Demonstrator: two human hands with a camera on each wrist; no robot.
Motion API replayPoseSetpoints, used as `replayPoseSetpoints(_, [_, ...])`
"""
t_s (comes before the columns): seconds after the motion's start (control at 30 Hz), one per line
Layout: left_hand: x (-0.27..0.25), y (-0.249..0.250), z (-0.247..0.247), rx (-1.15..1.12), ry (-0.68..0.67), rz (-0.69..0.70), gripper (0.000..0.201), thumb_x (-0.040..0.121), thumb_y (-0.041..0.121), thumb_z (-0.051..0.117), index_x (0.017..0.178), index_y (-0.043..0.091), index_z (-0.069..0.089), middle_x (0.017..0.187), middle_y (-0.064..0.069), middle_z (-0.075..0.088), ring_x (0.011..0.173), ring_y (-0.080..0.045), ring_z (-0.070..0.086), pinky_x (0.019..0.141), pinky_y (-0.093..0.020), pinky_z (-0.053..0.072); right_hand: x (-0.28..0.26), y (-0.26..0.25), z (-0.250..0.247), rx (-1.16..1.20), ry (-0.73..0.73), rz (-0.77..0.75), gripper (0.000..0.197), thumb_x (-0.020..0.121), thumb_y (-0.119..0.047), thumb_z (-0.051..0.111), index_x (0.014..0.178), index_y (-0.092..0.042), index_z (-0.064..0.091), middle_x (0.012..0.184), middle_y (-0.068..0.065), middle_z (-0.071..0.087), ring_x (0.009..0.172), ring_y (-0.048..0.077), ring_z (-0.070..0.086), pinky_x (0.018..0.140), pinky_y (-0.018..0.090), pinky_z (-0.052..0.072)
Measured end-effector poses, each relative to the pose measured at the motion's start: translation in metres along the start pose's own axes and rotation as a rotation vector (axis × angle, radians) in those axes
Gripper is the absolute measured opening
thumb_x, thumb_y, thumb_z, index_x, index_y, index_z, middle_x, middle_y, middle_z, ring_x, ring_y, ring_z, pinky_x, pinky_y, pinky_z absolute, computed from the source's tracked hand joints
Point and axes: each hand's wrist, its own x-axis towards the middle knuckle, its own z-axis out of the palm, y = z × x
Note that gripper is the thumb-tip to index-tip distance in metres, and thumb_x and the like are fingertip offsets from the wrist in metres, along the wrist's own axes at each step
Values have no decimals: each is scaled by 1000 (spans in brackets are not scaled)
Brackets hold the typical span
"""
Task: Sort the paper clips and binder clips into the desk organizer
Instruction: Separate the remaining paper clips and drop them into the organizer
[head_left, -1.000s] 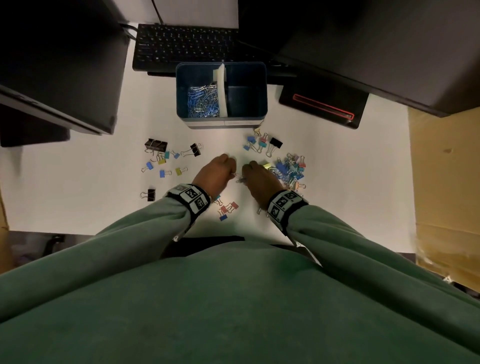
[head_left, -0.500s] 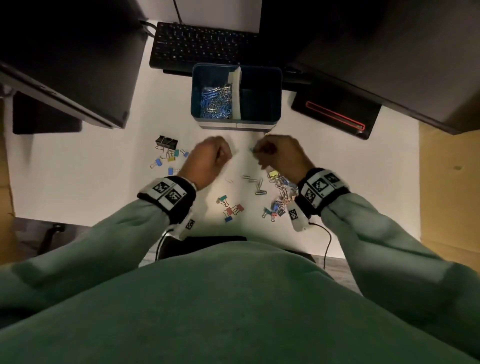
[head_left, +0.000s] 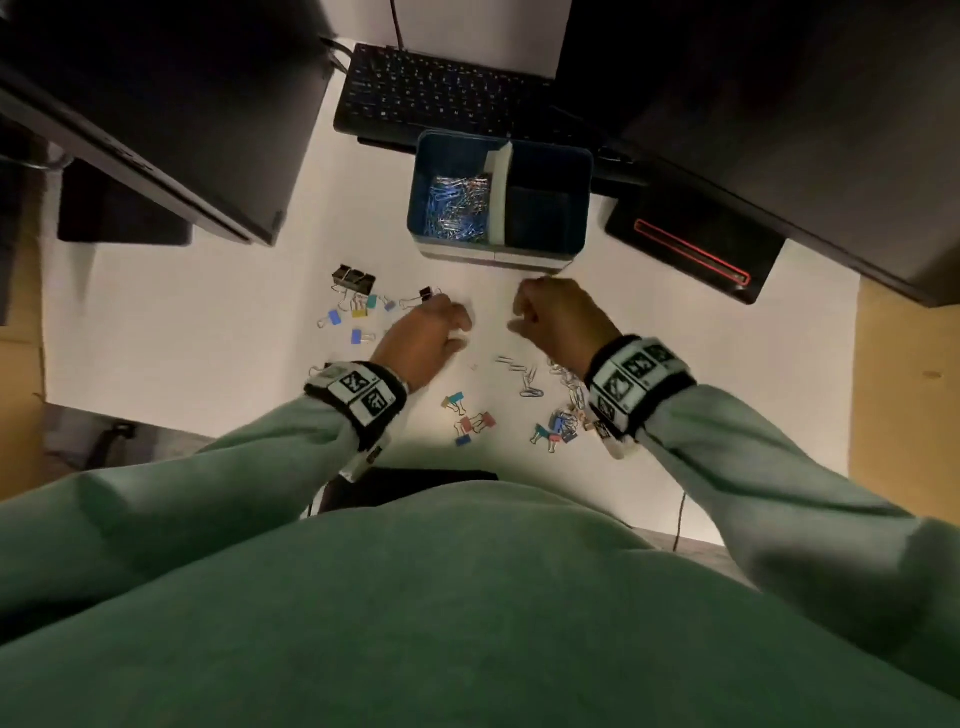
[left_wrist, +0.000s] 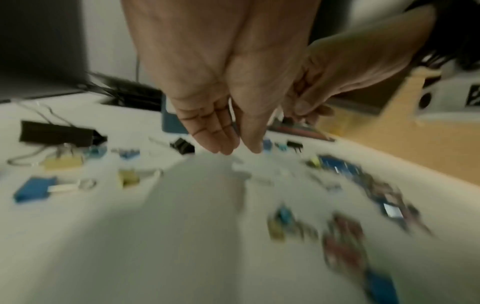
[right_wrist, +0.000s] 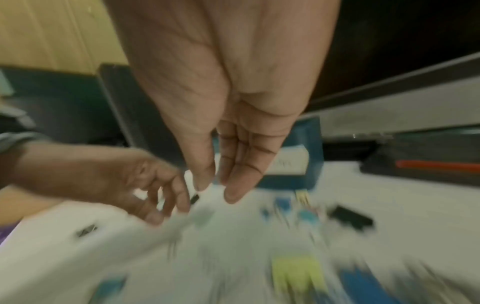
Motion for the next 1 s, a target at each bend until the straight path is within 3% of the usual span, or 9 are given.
replayPoseSetpoints(0.1, [-12, -3, 32, 74, -139, 46, 24, 88, 9, 63, 112, 12, 61, 126, -10, 53, 101, -27, 61, 82, -32, 52, -41, 27, 47, -68, -170, 99, 35, 89, -28, 65, 112, -6, 51, 111, 13, 55, 99, 30, 56, 83, 35, 44])
replayPoseSetpoints(0.23, [-4, 0, 38, 115, -240, 54, 16, 95, 11, 47, 104, 9, 60, 119, -13, 51, 104, -29, 52, 84, -36, 44, -40, 29, 80, -145, -96, 183, 52, 83, -33, 71, 118, -2, 47, 114, 16, 53, 97, 33, 60, 79, 40, 51])
replayPoseSetpoints(0.33, [-4, 2, 41, 128, -215, 107, 14, 91, 5, 48, 101, 4, 58, 113, -17, 55, 99, -31, 53, 84, -37, 45, -35, 32, 91, -177, -41, 152, 38, 86, -25, 69, 111, -2, 51, 111, 16, 54, 94, 35, 62, 76, 43, 54])
replayPoseSetpoints(0.47, [1, 18, 40, -197, -199, 55, 11, 92, 10, 47, 87, 13, 57, 80, -7, 59, 71, -20, 52, 68, -28, 41, -33, 44, 99, -254, -19, 38, 18, 87, -4, 63, 103, -2, 54, 102, 15, 55, 84, 34, 63, 65, 39, 52])
replayPoseSetpoints(0.63, [7, 25, 30, -416, -235, -32, 33, 92, -7, 43, 114, 9, 62, 83, -4, 63, 72, -10, 58, 71, -21, 47, -31, 64, 105, -266, -58, -33, 17, 80, 8, 62, 93, -1, 57, 94, 16, 59, 86, 32, 58, 70, 40, 53])
replayPoseSetpoints(0.73, [6, 26, 24, -468, -217, -72, 23, 90, -7, 40, 95, 3, 60, 81, -2, 60, 71, -10, 52, 67, -14, 42, -32, 66, 91, -12, 9, 76, 10, 86, 7, 53, 87, -2, 54, 85, 14, 58, 77, 25, 55, 66, 35, 49])
replayPoseSetpoints(0.83, [6, 27, 25, -398, -217, -72, 3, 94, 9, 48, 95, 7, 49, 73, 4, 52, 63, -7, 45, 56, -10, 36, -42, 61, 67, 419, 37, 198, 12, 94, 1, 35, 91, -3, 46, 78, 6, 57, 65, 14, 50, 60, 23, 42])
replayPoseSetpoints(0.93, [10, 25, 41, -145, -244, -24, 28, 91, 33, 58, 102, 13, 42, 77, 1, 51, 63, -13, 46, 58, -26, 37, -50, 62, 58, 772, 72, 303, 10, 98, -16, 37, 97, -11, 46, 68, 2, 47, 55, 14, 41, 55, 29, 35])
replayPoseSetpoints(1.0, [11, 22, 55, 13, -247, 27, 42, 89, 39, 61, 112, 10, 40, 89, -3, 55, 76, -19, 52, 65, -30, 37, -56, 57, 59, 548, -24, 175, 9, 98, -17, 39, 102, -11, 45, 73, 1, 44, 57, 13, 41, 56, 31, 34])
